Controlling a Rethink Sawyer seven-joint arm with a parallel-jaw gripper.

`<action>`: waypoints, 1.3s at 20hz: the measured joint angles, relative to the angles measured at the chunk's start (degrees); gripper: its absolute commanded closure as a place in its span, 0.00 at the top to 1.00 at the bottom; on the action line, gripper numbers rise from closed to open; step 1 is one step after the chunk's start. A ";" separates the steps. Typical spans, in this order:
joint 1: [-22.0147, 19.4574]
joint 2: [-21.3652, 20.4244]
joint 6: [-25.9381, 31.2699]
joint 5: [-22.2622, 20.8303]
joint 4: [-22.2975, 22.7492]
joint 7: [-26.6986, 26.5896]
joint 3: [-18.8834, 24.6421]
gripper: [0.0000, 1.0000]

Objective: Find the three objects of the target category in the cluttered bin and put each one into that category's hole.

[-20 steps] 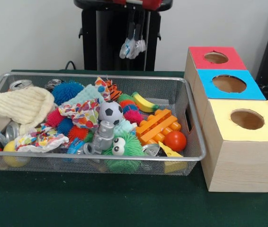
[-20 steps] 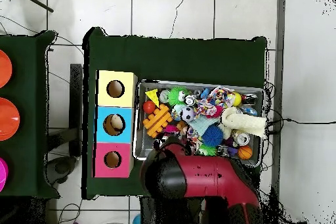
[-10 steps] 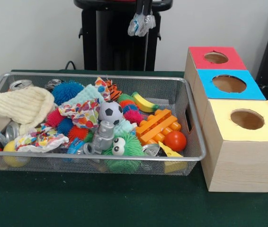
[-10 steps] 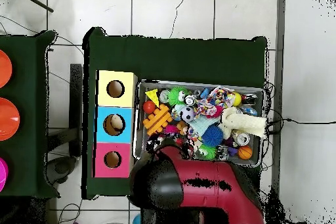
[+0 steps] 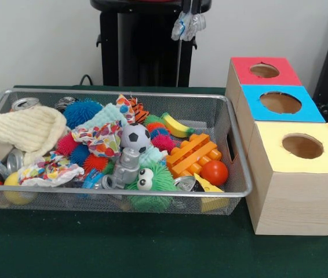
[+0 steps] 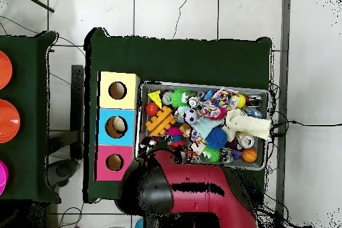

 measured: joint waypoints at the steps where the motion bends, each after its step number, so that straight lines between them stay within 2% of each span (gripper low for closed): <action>1: 0.21 0.01 0.00 0.00 0.00 0.00 0.01 0.00; 14: 4.56 1.02 0.00 -0.02 -0.27 0.00 -0.14 0.00; 26: 13.91 5.90 -0.05 -0.05 -1.07 0.00 -2.83 0.00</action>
